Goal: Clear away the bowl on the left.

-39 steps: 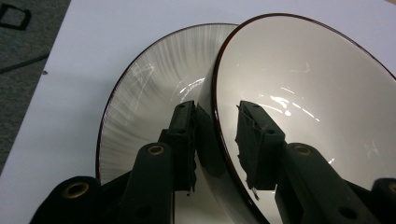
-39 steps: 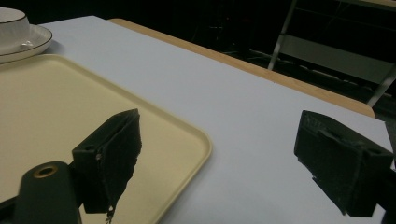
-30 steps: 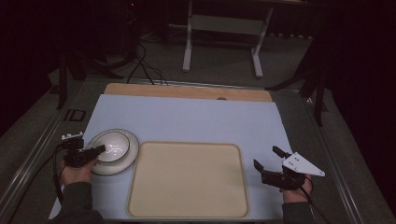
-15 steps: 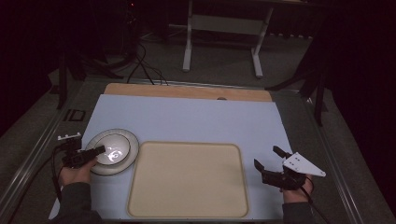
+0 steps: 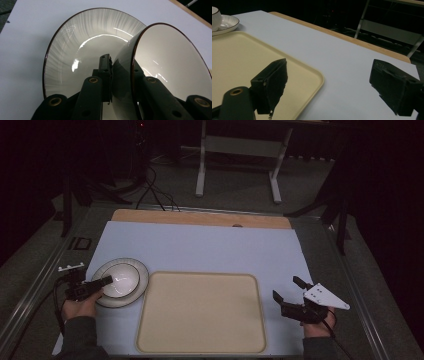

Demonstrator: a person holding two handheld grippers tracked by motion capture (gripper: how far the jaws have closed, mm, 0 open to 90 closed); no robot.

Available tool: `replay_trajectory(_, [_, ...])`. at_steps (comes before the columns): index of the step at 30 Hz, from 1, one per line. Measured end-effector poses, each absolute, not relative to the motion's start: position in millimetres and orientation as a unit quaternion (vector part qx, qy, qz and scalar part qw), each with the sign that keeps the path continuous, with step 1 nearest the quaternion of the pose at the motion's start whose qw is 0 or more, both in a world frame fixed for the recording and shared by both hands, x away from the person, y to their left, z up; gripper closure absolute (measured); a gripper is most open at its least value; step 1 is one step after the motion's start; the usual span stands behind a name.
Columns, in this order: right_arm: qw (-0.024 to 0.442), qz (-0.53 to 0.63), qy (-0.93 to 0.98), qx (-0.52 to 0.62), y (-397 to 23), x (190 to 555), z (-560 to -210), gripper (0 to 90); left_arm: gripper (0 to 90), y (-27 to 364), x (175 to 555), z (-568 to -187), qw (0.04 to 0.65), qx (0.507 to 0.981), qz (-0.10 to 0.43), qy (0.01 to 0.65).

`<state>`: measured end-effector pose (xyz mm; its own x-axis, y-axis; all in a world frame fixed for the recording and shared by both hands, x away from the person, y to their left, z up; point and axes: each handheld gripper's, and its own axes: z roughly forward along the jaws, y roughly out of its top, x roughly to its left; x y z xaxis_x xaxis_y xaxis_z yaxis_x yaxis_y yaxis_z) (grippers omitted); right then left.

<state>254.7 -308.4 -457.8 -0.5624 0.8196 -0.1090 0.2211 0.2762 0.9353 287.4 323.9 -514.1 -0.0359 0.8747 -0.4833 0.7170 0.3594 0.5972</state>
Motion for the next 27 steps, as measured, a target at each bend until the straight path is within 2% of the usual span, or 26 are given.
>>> replay_trajectory(27, [0.307,0.489,0.736,0.355,-310,255,-458,14.4,78.3,320,280,-499,0.453,0.551,0.110,0.692])
